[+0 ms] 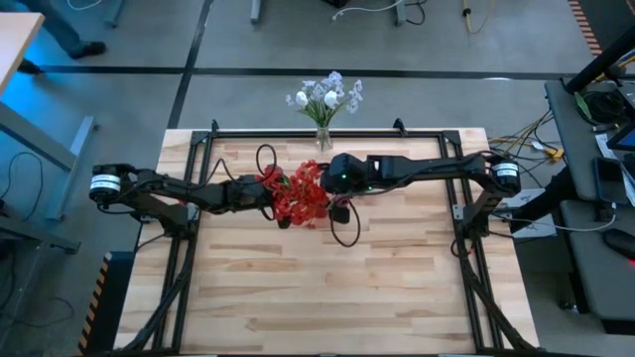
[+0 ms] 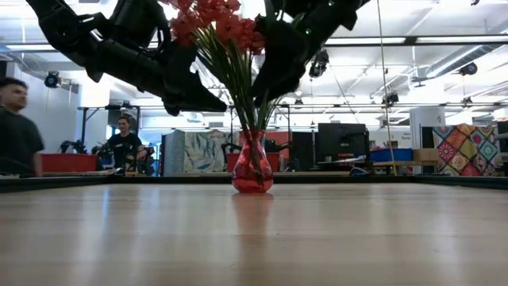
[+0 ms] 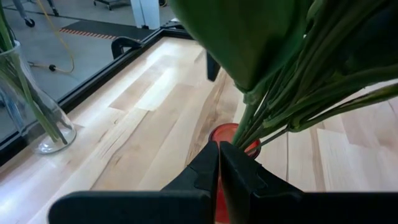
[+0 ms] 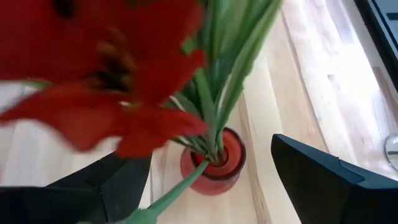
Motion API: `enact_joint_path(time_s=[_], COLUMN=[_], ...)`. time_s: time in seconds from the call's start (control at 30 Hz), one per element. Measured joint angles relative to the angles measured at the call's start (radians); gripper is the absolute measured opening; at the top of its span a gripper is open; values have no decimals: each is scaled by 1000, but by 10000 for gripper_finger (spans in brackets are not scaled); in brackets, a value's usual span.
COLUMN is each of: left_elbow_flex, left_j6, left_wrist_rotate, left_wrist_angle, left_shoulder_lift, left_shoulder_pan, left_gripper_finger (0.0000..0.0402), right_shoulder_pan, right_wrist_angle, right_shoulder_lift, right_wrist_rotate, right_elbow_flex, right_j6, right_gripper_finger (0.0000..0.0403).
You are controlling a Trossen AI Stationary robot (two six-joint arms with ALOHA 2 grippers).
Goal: Sort flowers into vase by color
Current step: Adjust the red flower vase
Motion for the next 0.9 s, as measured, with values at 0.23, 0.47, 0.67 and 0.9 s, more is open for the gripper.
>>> enact_joint_path(time_s=[0.23, 0.47, 0.67, 0.9], left_elbow_flex=[0, 0, 0, 0], left_j6=[0, 0, 0, 0], left_wrist_rotate=[0, 0, 0, 0], left_wrist_angle=[-4, -11, -11, -10], left_shoulder_lift=[0, 0, 0, 0], left_shoulder_pan=[0, 0, 0, 0], left_gripper_finger=[0, 0, 0, 0], right_shoulder_pan=[8, 8, 8, 8], right_wrist_angle=[-60, -215, -261, -281], right_shoulder_lift=[-3, -16, -69, -132], right_wrist_rotate=[-1, 0, 4, 21], right_elbow_flex=[20, 29, 31, 21], right_j6=[-35, -34, -35, -34], right_gripper_finger=[309, 308, 302, 300])
